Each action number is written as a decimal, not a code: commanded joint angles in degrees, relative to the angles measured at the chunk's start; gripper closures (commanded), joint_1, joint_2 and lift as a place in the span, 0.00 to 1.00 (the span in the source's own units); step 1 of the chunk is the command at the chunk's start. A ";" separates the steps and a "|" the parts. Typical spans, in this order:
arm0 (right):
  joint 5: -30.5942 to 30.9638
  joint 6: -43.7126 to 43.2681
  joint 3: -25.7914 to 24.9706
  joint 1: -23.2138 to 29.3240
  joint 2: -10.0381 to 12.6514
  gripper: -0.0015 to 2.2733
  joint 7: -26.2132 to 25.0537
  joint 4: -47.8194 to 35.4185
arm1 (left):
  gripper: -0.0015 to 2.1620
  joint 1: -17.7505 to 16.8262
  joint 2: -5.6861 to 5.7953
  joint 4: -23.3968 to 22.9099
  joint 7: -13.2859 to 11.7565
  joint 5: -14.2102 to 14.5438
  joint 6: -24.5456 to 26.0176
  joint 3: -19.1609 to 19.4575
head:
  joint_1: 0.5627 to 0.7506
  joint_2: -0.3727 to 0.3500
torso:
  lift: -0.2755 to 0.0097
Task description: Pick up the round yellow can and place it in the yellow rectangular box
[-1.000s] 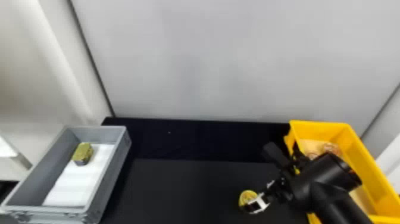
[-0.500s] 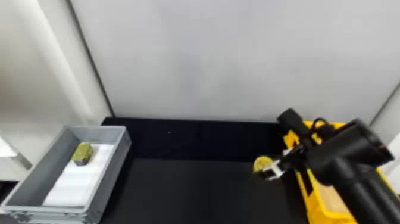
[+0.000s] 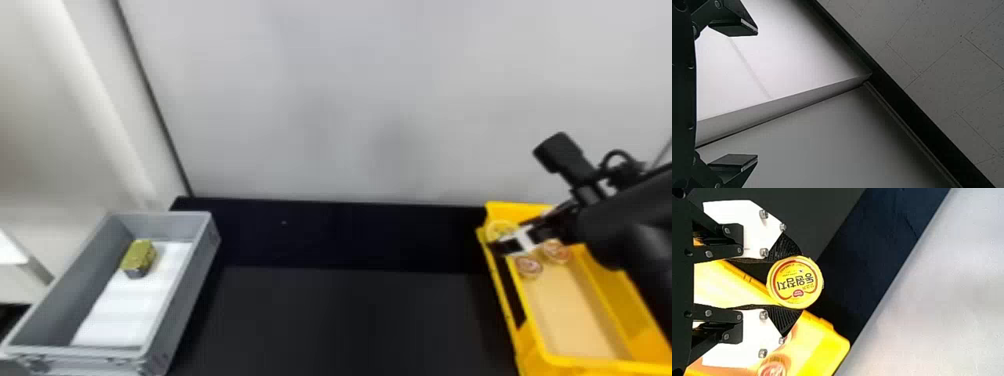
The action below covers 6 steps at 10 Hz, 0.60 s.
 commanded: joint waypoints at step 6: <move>4.50 -0.65 -8.98 1.63 -4.05 0.34 -0.30 2.19 | 0.07 -0.37 1.09 -0.71 -0.04 0.00 0.73 0.10 | 0.53 0.59 | 1.00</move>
